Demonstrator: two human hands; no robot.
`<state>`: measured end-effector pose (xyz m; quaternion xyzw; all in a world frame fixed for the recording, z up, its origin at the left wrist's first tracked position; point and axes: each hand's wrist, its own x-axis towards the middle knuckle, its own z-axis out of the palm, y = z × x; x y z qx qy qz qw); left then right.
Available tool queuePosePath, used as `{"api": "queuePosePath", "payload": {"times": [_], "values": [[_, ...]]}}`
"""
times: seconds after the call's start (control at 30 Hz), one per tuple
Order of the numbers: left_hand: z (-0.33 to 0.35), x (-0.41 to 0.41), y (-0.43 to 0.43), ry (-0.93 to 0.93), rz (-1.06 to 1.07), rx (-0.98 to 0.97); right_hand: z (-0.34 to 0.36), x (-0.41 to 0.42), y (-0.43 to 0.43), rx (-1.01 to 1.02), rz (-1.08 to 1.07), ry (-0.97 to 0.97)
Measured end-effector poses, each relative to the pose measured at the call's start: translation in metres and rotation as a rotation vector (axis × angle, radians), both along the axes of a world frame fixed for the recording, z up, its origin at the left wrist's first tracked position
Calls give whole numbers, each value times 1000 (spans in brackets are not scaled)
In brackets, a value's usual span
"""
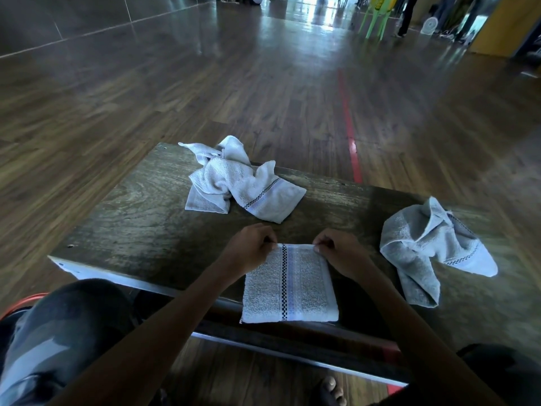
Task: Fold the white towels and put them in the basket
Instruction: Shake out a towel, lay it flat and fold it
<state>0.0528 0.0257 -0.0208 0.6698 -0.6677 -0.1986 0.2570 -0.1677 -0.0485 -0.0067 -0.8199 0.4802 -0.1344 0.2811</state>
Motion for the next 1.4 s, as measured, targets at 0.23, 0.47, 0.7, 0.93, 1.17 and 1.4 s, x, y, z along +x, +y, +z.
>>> {"api": "queuePosePath", "payload": {"times": [0.23,0.47,0.7,0.93,1.17,1.4], "values": [[0,1,1,-58,45,-45,-8,-2,7,-318,53,171],[6,15,4,-15,33,61,-7,-10,10,-440,119,226],[-2,20,5,-18,94,33,-14,-18,17,-429,77,189],[6,-22,42,-368,-16,-37,1,4,43,-227,205,567],[-15,-29,47,-429,-31,129,-19,11,54,-245,105,610],[-9,-25,20,-443,-46,141,-8,26,35,-368,90,633]]}}
